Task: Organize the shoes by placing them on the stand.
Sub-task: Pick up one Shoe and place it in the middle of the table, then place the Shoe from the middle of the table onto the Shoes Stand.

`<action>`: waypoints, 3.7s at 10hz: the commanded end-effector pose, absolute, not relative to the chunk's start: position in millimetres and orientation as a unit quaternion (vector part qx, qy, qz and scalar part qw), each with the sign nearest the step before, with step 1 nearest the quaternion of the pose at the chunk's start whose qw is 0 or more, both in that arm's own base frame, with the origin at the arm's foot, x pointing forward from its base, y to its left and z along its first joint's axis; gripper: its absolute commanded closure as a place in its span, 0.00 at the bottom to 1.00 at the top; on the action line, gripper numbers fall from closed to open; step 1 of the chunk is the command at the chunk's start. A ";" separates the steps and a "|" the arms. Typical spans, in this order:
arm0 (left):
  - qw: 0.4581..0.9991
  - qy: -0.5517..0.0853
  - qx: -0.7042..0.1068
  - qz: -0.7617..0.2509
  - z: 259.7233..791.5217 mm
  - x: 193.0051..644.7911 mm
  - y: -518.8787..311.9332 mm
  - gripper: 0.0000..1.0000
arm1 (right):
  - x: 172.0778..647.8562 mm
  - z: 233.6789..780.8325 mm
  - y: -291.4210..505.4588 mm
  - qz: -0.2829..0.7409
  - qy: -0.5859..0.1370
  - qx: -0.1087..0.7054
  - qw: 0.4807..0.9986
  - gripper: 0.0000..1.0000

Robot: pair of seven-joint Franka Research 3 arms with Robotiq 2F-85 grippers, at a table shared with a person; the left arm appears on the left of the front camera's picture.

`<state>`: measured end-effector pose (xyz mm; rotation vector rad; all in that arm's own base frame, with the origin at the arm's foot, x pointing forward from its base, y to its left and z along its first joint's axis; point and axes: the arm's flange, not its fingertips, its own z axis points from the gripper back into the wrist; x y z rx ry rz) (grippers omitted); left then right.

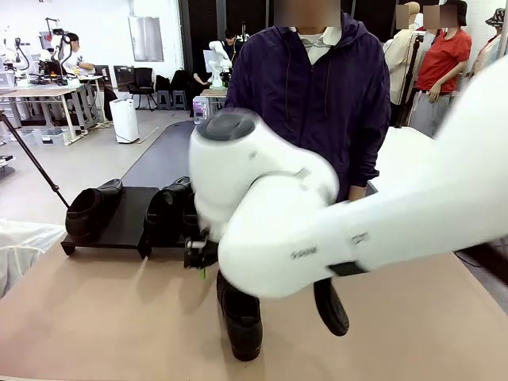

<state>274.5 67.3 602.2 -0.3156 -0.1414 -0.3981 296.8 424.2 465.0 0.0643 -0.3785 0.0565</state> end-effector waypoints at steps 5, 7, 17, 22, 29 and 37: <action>0.965 -0.068 -0.162 -0.196 603.5 273.7 66.8 0.00 | 265.5 598.3 145.1 0.066 -0.061 0.199 0.976 0.00; 0.965 -0.068 -0.162 -0.196 603.5 273.7 66.8 0.00 | 256.3 598.1 65.9 0.023 -0.085 0.211 0.974 0.00; 0.965 -0.068 -0.162 -0.196 603.5 273.7 66.8 0.00 | 248.8 596.2 24.5 -0.005 -0.091 0.219 0.972 0.00; 0.965 -0.068 -0.162 -0.196 603.5 273.7 66.8 0.00 | 248.8 596.2 24.5 -0.005 -0.091 0.219 0.972 0.00; 0.977 -0.048 -0.060 -0.201 580.7 264.5 -214.4 0.00 | 248.8 596.2 24.5 -0.005 -0.091 0.219 0.972 0.00; 0.987 -0.087 -0.045 -0.127 509.5 235.4 -318.7 0.00 | 248.8 596.2 24.5 -0.005 -0.091 0.219 0.972 0.00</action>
